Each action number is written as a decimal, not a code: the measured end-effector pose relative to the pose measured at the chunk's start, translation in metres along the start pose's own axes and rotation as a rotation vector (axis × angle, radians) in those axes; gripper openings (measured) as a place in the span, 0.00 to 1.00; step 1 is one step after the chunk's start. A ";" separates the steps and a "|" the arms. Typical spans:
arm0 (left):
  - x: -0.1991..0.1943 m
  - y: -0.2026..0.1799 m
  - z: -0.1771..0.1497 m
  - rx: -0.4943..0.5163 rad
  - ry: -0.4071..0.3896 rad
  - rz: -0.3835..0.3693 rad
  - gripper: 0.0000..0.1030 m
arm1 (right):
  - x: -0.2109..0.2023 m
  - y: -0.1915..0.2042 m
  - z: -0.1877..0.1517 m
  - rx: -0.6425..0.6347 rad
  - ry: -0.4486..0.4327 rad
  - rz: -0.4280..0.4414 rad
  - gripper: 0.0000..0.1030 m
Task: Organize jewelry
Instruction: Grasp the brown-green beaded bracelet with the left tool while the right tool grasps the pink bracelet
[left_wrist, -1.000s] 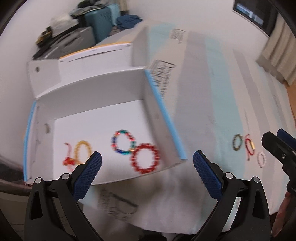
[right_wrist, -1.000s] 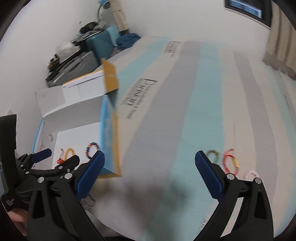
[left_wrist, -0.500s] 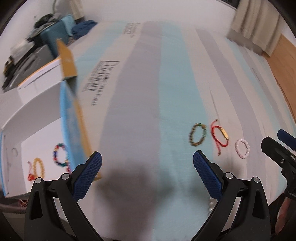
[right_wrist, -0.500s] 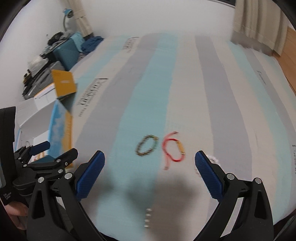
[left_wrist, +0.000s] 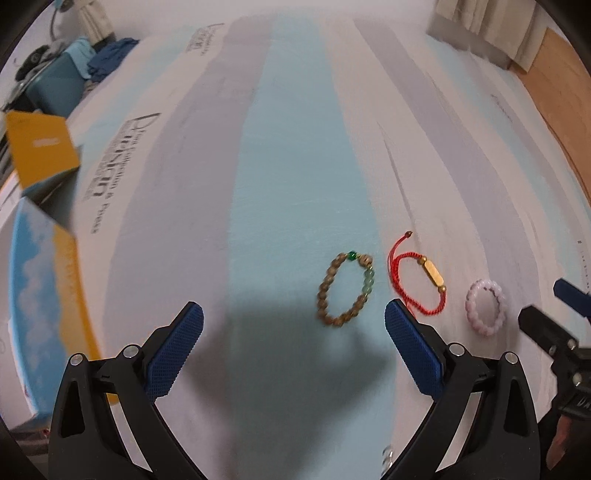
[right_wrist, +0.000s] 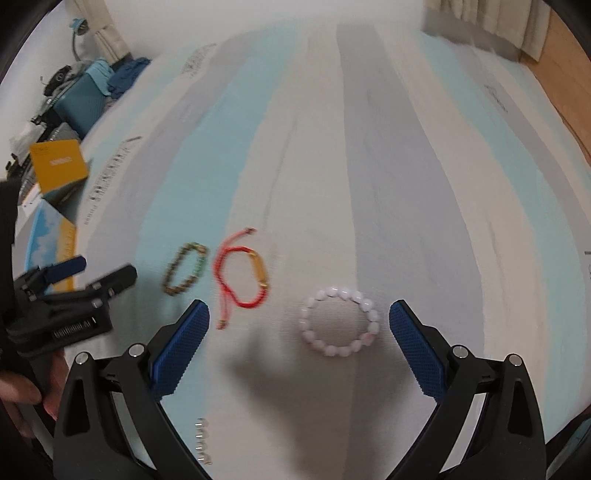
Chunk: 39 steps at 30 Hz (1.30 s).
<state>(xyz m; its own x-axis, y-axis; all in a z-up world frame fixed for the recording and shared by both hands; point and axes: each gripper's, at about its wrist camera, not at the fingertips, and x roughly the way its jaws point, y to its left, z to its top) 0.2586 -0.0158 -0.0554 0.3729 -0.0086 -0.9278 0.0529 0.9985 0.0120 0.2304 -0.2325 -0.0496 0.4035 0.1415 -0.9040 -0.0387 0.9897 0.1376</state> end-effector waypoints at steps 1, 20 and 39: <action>0.007 -0.003 0.003 0.005 0.007 -0.005 0.93 | 0.005 -0.003 -0.001 0.002 0.008 -0.005 0.91; 0.081 -0.013 0.015 0.047 0.100 -0.034 0.64 | 0.084 -0.039 -0.011 0.054 0.146 -0.016 0.78; 0.067 -0.017 0.000 0.084 0.123 -0.048 0.07 | 0.085 -0.029 -0.012 0.024 0.170 -0.071 0.10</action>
<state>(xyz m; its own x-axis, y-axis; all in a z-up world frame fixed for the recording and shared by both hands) 0.2828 -0.0329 -0.1173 0.2517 -0.0442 -0.9668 0.1474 0.9890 -0.0069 0.2547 -0.2492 -0.1354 0.2444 0.0745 -0.9668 0.0074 0.9969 0.0786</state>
